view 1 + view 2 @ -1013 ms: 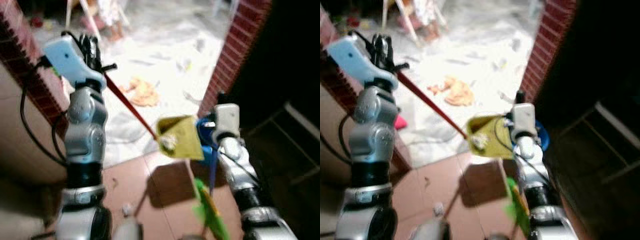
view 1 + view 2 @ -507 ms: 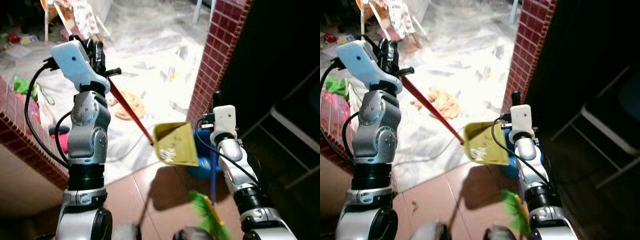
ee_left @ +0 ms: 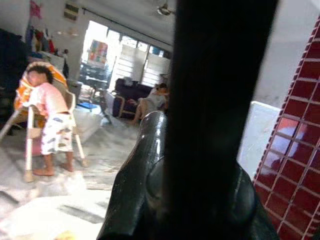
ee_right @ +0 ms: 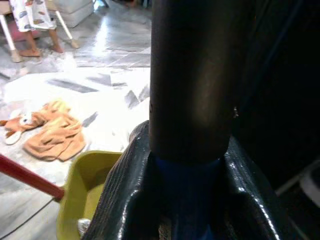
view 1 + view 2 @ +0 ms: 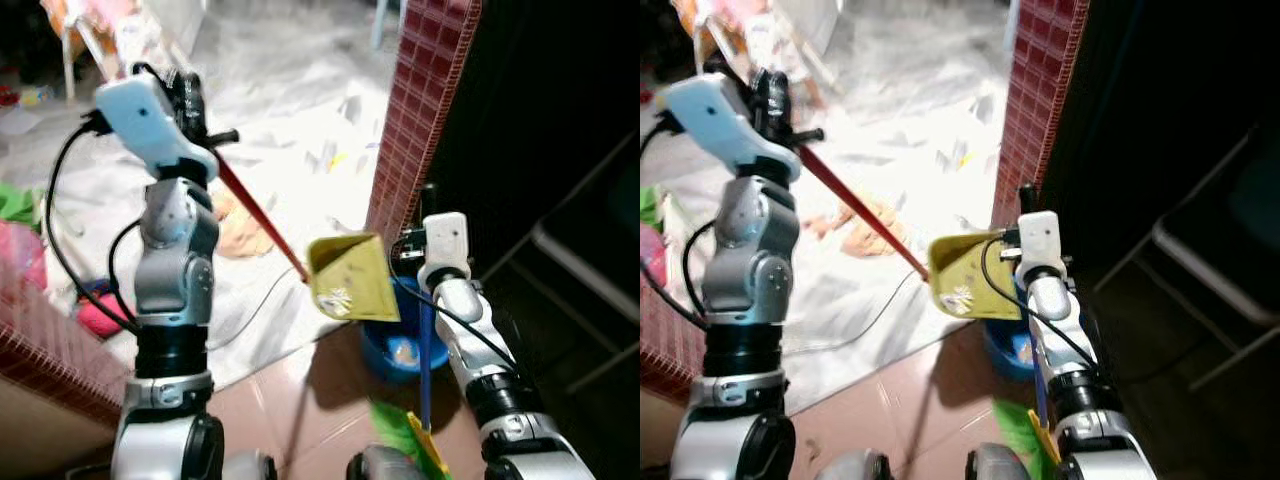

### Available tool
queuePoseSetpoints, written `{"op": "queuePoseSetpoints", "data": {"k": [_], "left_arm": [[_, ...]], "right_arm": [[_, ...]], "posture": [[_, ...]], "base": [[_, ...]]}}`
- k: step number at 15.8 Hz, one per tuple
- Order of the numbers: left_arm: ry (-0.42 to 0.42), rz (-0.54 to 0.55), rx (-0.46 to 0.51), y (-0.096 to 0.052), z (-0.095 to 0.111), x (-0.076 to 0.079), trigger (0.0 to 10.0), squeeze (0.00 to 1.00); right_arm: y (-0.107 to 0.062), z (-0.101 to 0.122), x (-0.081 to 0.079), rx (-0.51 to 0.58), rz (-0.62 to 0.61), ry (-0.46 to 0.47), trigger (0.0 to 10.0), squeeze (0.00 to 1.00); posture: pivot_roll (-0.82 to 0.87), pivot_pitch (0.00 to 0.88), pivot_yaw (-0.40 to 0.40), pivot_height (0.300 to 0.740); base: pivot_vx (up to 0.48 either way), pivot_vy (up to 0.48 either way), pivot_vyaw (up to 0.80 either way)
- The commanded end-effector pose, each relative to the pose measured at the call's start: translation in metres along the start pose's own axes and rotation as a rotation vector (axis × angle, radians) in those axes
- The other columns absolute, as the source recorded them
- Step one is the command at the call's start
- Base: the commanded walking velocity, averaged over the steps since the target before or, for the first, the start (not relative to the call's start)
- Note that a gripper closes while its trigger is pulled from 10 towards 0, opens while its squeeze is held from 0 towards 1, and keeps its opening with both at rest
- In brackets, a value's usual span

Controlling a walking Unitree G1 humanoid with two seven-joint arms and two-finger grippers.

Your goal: Sweep floor

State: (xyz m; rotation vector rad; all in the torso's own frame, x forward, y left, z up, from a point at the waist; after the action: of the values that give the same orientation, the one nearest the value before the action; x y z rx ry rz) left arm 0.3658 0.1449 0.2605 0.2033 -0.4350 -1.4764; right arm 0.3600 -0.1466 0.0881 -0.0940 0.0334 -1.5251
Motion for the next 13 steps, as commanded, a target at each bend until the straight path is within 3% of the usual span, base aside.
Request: {"op": "queuePoseSetpoints", "data": {"k": [1, 4, 7, 11, 13], "left_arm": [[0.007, 0.019, 0.071, 0.002, 0.015, -0.006, 10.0, 0.0], [0.071, -0.041, 0.111, -0.005, 0.016, 0.006, 10.0, 0.0], [0.057, -0.078, 0.101, -0.012, 0.01, 0.016, 10.0, 0.0], [0.044, -0.161, 0.077, -0.029, -0.003, 0.042, 10.0, 0.0], [0.045, -0.24, 0.108, -0.034, 0.002, 0.058, 10.0, 0.0]], "right_arm": [[0.004, 0.012, -0.011, 0.044, 0.031, 0.004, 10.0, 0.0], [0.004, 0.012, -0.012, 0.043, 0.036, 0.007, 10.0, 0.0], [0.004, 0.011, -0.011, 0.044, 0.035, 0.008, 10.0, 0.0], [0.004, 0.013, -0.01, 0.05, 0.032, 0.006, 10.0, 0.0], [0.0, 0.021, 0.004, 0.089, 0.006, -0.035, 10.0, 0.0]], "posture": [[-0.04, 0.041, 0.022, 0.731], [-0.04, 0.04, 0.022, 0.731], [-0.04, 0.04, 0.022, 0.731], [-0.04, 0.043, 0.024, 0.731], [-0.04, 0.046, 0.024, 0.731]], "base": [[0.33, 0.0, 0.0], [0.0, 0.0, 0.0], [0.0, 0.0, 0.0], [0.0, 0.0, 0.0], [0.0, 0.0, 0.0]]}}
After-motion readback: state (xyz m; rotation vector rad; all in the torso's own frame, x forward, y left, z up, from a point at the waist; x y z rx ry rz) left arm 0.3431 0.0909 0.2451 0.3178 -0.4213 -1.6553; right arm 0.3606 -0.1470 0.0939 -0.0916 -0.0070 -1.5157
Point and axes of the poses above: a point about 5 cm out from each wrist's last joint towards the gripper, its own y axis pointing out of the wrist towards the gripper, its own z axis along the axis of the wrist's last joint, x = y × z, the point moved 3 cm from there along y, pointing out of the wrist towards the gripper, and after that the axes turned 8 degrees about y, right-handed, at the moved point
